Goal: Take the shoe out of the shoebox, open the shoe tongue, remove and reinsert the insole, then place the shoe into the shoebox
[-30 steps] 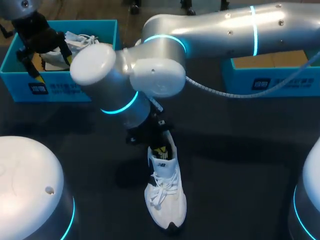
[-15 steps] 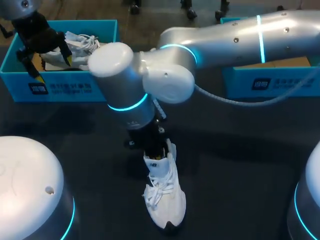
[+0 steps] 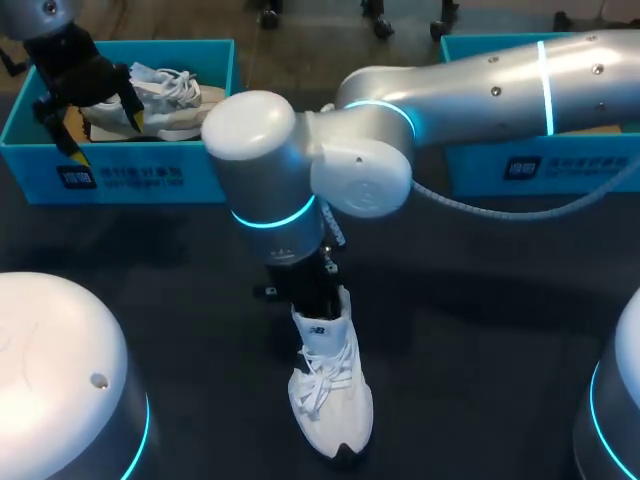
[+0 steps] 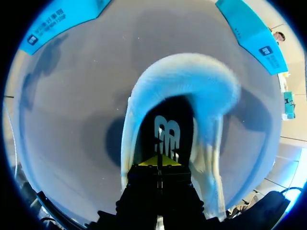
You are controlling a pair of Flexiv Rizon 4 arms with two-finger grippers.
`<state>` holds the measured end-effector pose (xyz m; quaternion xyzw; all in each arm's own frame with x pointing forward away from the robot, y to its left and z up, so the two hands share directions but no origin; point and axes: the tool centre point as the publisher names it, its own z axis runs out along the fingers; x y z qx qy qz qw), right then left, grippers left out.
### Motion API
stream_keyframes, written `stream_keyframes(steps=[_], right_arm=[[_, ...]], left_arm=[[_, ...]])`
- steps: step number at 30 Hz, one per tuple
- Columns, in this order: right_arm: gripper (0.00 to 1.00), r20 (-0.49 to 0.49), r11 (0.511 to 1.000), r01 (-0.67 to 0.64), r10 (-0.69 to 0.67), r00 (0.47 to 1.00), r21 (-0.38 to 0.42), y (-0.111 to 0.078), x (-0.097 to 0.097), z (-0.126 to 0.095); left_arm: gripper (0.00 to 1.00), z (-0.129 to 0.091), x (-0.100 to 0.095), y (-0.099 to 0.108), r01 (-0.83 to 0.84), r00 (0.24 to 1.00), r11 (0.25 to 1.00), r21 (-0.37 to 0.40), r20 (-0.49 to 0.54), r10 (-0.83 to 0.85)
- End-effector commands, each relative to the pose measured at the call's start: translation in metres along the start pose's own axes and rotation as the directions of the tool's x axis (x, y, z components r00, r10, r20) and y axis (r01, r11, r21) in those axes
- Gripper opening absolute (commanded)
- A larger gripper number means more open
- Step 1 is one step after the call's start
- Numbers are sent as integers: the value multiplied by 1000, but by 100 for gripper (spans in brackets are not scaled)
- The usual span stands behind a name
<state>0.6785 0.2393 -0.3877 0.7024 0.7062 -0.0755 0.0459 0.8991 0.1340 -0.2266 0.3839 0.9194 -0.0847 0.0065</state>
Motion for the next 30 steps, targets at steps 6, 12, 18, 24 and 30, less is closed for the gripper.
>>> stream_keyframes(steps=[6, 12, 18, 24, 30], right_arm=[[0, 21, 997, -65, 65, 998, 36, -2, -9, -22], [0, -18, 995, -32, 33, 999, 91, -4, -15, -22], [0, -45, 994, -16, 21, 999, 111, -5, -21, -25], [0, -77, 989, 41, -30, 997, 145, -6, -21, -27], [0, -86, 985, 70, -58, 995, 154, -10, -23, -27]], left_arm=[[100, 0, 0, 0, 0, 1000, 1000, -1, -3, 0], [100, 0, 0, 0, 0, 1000, 1000, -1, -3, 0], [100, 0, 0, 0, 0, 1000, 1000, -1, -3, 0], [100, 0, 0, 0, 0, 1000, 1000, -1, -3, 0], [100, 0, 0, 0, 0, 1000, 1000, -1, -3, 0]])
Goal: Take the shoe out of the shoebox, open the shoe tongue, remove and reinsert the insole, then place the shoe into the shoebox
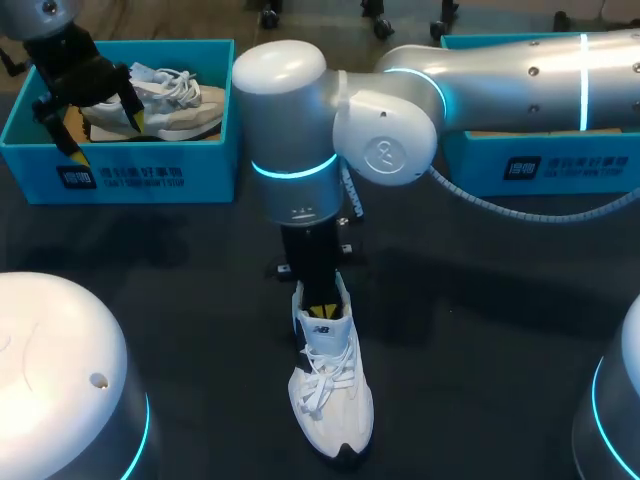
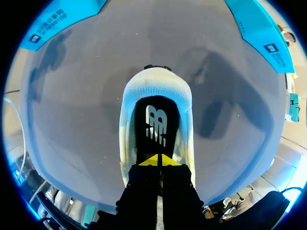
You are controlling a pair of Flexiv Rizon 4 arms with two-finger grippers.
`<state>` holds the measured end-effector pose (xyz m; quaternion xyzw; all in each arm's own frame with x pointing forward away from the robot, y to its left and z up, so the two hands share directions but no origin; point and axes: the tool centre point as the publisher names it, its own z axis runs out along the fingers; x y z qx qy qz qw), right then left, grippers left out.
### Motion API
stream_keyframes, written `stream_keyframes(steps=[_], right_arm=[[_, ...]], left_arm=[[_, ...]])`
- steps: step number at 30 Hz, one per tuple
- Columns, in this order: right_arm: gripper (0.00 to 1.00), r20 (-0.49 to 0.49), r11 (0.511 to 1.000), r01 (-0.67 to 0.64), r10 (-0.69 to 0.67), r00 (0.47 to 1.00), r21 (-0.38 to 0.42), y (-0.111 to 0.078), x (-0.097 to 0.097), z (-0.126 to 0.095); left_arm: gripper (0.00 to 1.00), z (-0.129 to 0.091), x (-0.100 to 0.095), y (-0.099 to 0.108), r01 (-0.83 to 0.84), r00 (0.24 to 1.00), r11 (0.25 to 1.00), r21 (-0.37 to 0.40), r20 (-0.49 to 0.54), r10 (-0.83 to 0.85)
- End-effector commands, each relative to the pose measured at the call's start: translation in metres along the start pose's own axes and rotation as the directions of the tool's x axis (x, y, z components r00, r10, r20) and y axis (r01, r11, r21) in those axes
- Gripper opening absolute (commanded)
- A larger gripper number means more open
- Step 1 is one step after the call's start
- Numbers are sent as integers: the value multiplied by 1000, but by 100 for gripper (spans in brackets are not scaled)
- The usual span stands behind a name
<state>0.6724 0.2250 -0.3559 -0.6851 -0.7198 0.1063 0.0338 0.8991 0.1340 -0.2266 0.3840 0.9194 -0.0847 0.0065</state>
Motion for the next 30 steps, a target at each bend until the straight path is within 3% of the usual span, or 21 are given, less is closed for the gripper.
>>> stream_keyframes(steps=[1, 2, 4, 6, 8, 9, 10, 30], right_arm=[[3, -18, 1000, 20, -20, 1000, 12, -3, -4, 2], [5, -20, 1000, 22, -22, 1000, 14, -4, -4, 2], [24, -19, 999, 32, -31, 999, 35, -4, -4, 3], [50, -15, 999, 37, -37, 999, 36, -6, -2, 2], [89, -12, 998, 39, -39, 999, 40, -8, -1, 2], [89, -12, 998, 39, -39, 999, 40, -8, -1, 2], [100, -10, 998, 38, -38, 999, 42, -11, -1, 1], [100, 24, 999, 36, -37, 999, 38, -25, 7, 0]], left_arm=[[100, 0, 0, 0, 0, 1000, 1000, -1, -3, 0], [100, 0, 0, 0, 0, 1000, 1000, -1, -3, 0], [100, 0, 0, 0, 0, 1000, 1000, -1, -3, 0], [100, 0, 0, 0, 0, 1000, 1000, -1, -3, 0], [100, 0, 0, 0, 0, 1000, 1000, -1, -3, 0], [100, 0, 0, 0, 0, 1000, 1000, -1, -3, 0], [100, 0, 0, 0, 0, 1000, 1000, -1, -3, 0], [100, 0, 0, 0, 0, 1000, 1000, -1, -3, 0]])
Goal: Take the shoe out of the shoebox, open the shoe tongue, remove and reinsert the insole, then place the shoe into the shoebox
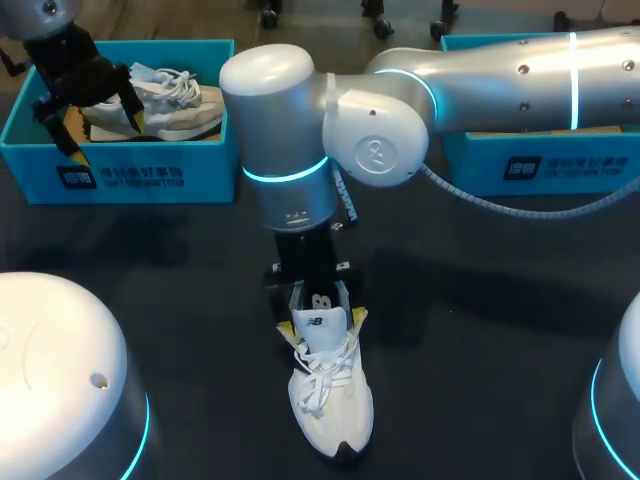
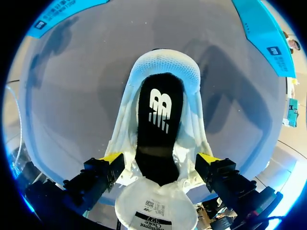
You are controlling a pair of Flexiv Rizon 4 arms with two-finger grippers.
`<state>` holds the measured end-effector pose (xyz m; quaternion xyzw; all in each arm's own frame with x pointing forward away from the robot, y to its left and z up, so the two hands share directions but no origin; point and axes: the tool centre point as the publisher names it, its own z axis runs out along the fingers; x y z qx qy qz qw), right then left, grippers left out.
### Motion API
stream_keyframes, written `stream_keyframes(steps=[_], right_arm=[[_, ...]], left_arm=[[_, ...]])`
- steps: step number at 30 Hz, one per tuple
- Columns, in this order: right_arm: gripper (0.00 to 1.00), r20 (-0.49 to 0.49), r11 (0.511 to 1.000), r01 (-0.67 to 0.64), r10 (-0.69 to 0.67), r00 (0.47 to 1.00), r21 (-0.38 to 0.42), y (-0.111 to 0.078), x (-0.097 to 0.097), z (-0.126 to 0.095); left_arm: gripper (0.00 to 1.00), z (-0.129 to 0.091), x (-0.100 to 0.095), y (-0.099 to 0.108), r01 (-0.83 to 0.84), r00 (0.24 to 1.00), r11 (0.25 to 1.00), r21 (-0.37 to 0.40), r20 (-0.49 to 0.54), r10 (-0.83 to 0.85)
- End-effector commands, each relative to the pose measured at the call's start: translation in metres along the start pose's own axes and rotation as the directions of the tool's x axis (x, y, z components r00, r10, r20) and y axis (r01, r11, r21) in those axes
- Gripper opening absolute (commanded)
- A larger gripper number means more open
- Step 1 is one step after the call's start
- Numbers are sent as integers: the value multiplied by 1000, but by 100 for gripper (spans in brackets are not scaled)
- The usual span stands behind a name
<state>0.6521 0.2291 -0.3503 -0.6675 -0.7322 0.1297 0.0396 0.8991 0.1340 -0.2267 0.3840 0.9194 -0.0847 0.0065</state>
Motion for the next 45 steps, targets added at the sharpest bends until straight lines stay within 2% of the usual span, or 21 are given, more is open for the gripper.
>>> stream_keyframes(steps=[1, 6, 12, 25, 35, 45], right_arm=[[100, -5, 1000, -6, 6, 1000, -2, -5, 3, 2], [100, -1, 1000, -12, 12, 1000, 7, -11, 8, -3], [100, -6, 1000, -22, 22, 1000, 14, -16, 5, -1], [100, 19, 998, -53, 52, 998, 18, -34, 6, -11], [100, 23, 998, -63, 62, 998, 4, -56, 10, -19], [100, 20, 995, -99, 99, 995, -11, -80, 0, -19]], left_arm=[[100, 0, 0, 0, 0, 1000, 1000, -1, -3, 0], [100, 0, 0, 0, 0, 1000, 1000, -1, -3, 0], [100, 0, 0, 0, 0, 1000, 1000, -1, -3, 0], [100, 0, 0, 0, 0, 1000, 1000, -1, -3, 0], [100, 0, 0, 0, 0, 1000, 1000, -1, -3, 0], [100, 0, 0, 0, 0, 1000, 1000, -1, -3, 0]])
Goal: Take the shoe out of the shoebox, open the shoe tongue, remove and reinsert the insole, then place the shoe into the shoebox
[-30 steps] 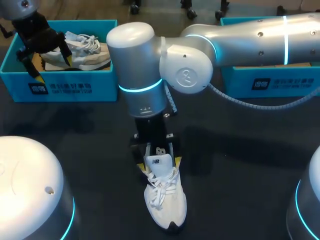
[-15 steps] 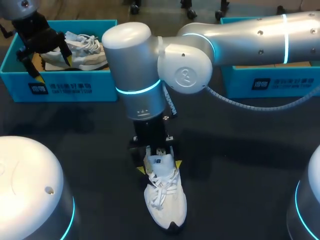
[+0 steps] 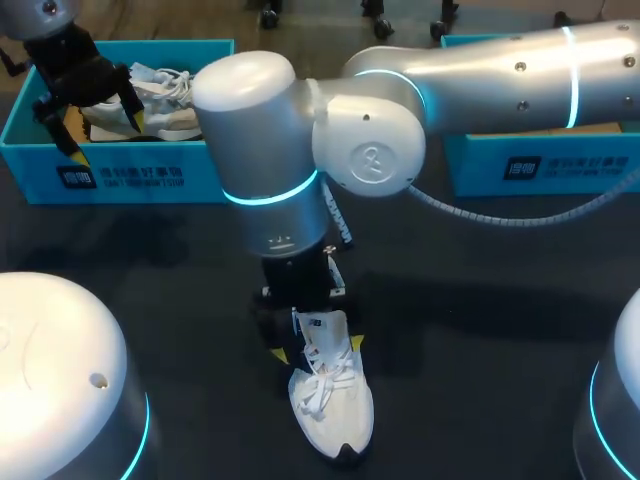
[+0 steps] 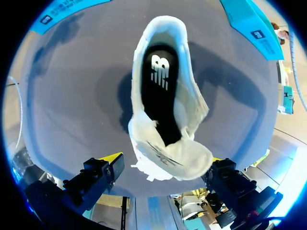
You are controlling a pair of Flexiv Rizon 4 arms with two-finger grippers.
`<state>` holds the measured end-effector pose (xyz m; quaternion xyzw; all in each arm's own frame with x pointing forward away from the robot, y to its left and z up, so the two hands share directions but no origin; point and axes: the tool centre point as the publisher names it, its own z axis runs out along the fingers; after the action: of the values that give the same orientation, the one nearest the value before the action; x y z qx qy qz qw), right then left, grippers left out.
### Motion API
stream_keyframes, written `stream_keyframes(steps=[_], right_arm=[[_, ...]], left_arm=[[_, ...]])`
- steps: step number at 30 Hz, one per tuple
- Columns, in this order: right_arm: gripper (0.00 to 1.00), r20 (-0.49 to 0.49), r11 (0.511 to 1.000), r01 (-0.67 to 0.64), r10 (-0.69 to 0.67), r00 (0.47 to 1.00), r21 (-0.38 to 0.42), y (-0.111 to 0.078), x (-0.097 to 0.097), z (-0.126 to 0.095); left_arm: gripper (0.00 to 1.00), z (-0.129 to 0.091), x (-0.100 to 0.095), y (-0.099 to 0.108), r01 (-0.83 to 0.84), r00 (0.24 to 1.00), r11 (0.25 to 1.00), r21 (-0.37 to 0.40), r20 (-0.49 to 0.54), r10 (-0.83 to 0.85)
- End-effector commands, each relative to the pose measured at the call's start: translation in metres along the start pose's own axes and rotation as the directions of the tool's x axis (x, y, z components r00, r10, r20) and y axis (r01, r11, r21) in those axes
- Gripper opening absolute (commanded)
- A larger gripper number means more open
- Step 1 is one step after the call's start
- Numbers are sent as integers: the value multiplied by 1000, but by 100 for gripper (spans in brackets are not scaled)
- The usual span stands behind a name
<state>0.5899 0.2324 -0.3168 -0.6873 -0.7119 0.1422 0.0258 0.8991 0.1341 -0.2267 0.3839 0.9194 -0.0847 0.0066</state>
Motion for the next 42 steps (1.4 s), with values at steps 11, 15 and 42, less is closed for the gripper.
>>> stream_keyframes(steps=[11, 15, 42], right_arm=[[100, -48, 1000, -7, 7, 999, 0, -46, 5, 3], [100, -55, 1000, 2, -2, 998, -6, -62, 10, 3], [40, 80, 998, -67, 68, 994, -23, -45, 0, -11]], left_arm=[[100, 0, -1, 0, 0, 1000, 1000, -1, -3, 0], [100, 0, -1, 0, 0, 1000, 1000, -1, -3, 0], [100, 0, -1, 0, 0, 1000, 1000, -1, -3, 0]])
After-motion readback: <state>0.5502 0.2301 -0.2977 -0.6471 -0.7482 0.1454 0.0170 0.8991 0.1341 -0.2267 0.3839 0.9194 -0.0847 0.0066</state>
